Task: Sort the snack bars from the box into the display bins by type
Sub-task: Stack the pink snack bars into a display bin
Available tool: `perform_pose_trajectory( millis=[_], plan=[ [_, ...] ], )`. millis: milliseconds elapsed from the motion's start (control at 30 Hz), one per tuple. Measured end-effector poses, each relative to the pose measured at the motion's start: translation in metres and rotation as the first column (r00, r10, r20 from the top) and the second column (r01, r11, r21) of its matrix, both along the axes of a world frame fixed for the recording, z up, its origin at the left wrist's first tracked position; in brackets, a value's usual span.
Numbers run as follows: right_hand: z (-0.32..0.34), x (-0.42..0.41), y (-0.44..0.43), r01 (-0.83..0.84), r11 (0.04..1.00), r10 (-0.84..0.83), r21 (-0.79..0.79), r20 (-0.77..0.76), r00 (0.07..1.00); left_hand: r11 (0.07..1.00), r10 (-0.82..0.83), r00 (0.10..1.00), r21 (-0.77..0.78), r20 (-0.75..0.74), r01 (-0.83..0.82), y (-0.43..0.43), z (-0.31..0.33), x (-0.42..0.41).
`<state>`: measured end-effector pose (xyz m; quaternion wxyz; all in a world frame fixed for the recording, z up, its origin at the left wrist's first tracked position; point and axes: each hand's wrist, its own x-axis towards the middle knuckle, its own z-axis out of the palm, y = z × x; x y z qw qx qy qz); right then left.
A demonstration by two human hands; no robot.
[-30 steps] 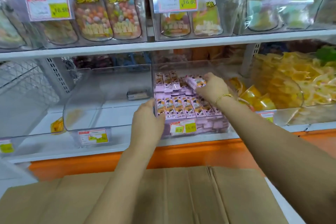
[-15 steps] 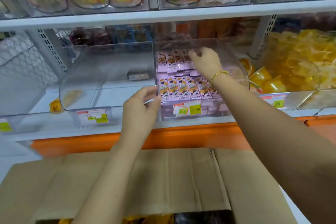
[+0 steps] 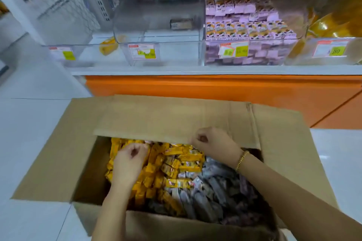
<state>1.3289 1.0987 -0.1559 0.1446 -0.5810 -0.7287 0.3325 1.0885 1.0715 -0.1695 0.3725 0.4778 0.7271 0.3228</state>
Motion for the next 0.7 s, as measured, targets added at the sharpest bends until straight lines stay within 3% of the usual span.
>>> perform_pose_trajectory(
  millis=[100,167,300,367,433,600,700],
  plan=[
    [-0.056,-0.003,-0.023,0.036,0.965,-0.003,-0.260,0.124,0.992,0.976,-0.077,0.995,-0.199,0.069,0.090,0.006,-0.023,-0.001],
    [-0.080,0.003,-0.041,0.135,0.935,-0.090,-0.327,0.149,0.985,0.965,-0.051,0.976,-0.242,0.211,0.102,0.019,-0.029,0.008],
    [-0.098,0.024,-0.064,0.331,0.890,-0.275,-0.314,0.211,0.938,1.000,-0.008,0.945,-0.021,0.326,0.015,0.024,-0.017,0.022],
    [-0.096,0.032,-0.062,0.377,0.885,-0.329,-0.271,0.206,0.921,0.978,-0.140,0.968,0.182,0.206,0.102,0.024,0.001,0.022],
    [-0.091,0.035,-0.057,0.368,0.903,-0.318,-0.223,0.230,0.920,0.928,-0.250,0.968,0.292,0.023,0.233,0.045,0.016,0.020],
    [-0.094,0.028,-0.038,0.329,0.933,-0.290,-0.146,0.239,0.927,0.813,-0.394,0.864,0.319,-0.314,0.487,0.123,0.035,0.006],
    [-0.102,0.016,-0.012,0.266,0.960,-0.243,-0.089,0.209,0.947,0.773,-0.441,0.727,0.188,-0.526,0.606,0.164,0.030,-0.002]
  ],
)
